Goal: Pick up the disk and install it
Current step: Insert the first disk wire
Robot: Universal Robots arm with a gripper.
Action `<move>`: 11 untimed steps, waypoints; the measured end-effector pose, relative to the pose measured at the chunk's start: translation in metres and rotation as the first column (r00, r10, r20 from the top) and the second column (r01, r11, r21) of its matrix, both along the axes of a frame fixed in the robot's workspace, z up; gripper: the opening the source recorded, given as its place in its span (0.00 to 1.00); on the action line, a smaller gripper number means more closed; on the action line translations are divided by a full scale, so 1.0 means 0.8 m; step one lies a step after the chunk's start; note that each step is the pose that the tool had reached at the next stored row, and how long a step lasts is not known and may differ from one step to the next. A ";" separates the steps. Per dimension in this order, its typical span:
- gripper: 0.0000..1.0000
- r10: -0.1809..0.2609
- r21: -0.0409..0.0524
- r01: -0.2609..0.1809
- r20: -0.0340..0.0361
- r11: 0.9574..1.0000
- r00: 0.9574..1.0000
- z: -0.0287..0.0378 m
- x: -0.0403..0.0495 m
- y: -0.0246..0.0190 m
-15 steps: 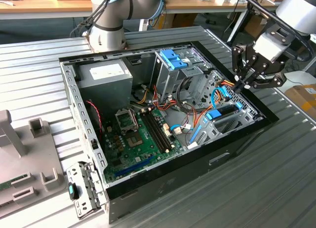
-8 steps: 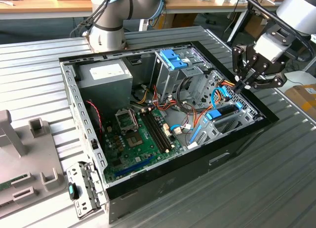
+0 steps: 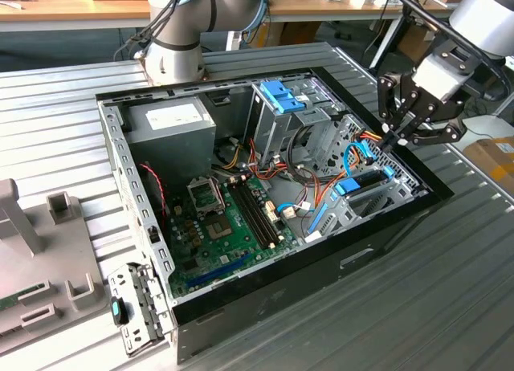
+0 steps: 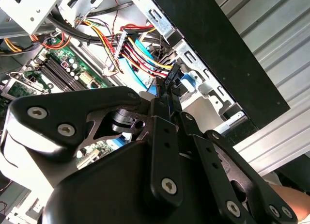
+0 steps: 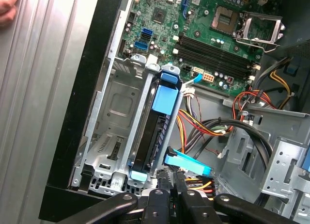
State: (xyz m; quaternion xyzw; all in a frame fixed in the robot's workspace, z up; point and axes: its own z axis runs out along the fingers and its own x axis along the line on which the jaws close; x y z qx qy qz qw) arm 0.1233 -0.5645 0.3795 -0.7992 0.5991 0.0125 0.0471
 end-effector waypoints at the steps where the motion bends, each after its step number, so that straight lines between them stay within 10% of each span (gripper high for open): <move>1: 0.16 0.000 0.000 0.000 0.000 1.000 1.000 -0.0001 0.000 -0.0014; 11: 0.16 -0.058 -0.001 0.058 0.000 0.998 0.998 -0.0051 -0.016 -0.0084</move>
